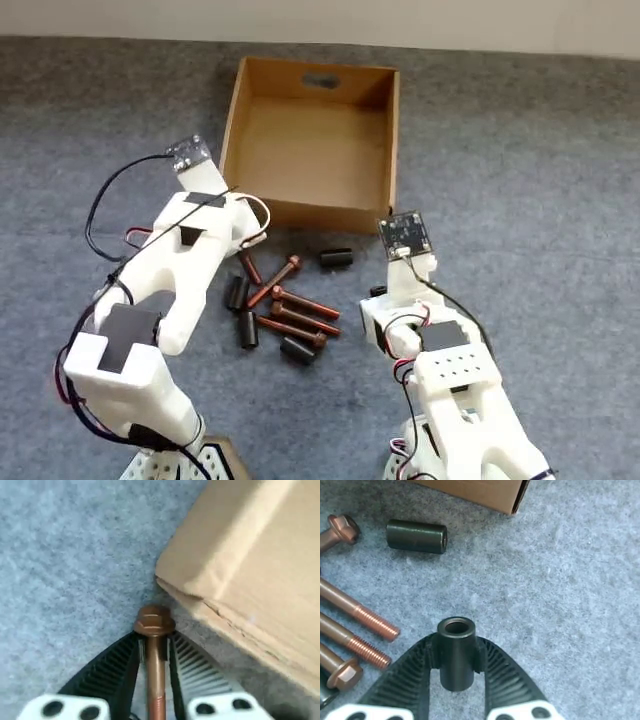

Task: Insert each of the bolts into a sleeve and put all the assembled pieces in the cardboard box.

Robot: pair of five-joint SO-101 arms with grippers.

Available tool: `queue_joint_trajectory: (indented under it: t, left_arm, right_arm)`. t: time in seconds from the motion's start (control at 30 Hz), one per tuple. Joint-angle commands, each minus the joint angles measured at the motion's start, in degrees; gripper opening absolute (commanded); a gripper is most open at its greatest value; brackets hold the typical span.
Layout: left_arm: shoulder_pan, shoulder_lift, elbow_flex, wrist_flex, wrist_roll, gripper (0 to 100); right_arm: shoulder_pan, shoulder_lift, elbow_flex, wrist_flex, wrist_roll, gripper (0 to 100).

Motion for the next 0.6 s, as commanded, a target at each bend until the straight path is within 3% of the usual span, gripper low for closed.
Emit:
queue_joint_trajectory:
  t: [0.0, 0.13, 0.33, 0.43, 0.57]
  left_arm:
    - [-0.9, -2.8, 0.0, 1.1, -4.6, 1]
    - [-0.8, -9.5, 0.1, 1.3, -5.4, 1]
    - [-1.0, -21.7, 0.0, 8.8, -5.9, 1]
    - [-4.0, -25.7, 0.0, 12.9, -14.5, 1]
    - [-10.4, -27.6, 0.2, 20.7, -33.3, 1]
  right_arm:
    - [0.7, -1.4, -0.3, -0.8, -0.1, 0.6]
    - [0.7, -1.4, -0.3, -0.8, -0.1, 0.6]
    - [0.7, -1.4, -0.3, -0.8, -0.1, 0.6]
    - [0.7, -1.4, -0.3, -0.8, -0.1, 0.6]
    - [0.7, -1.4, -0.2, -0.8, -0.1, 0.6]
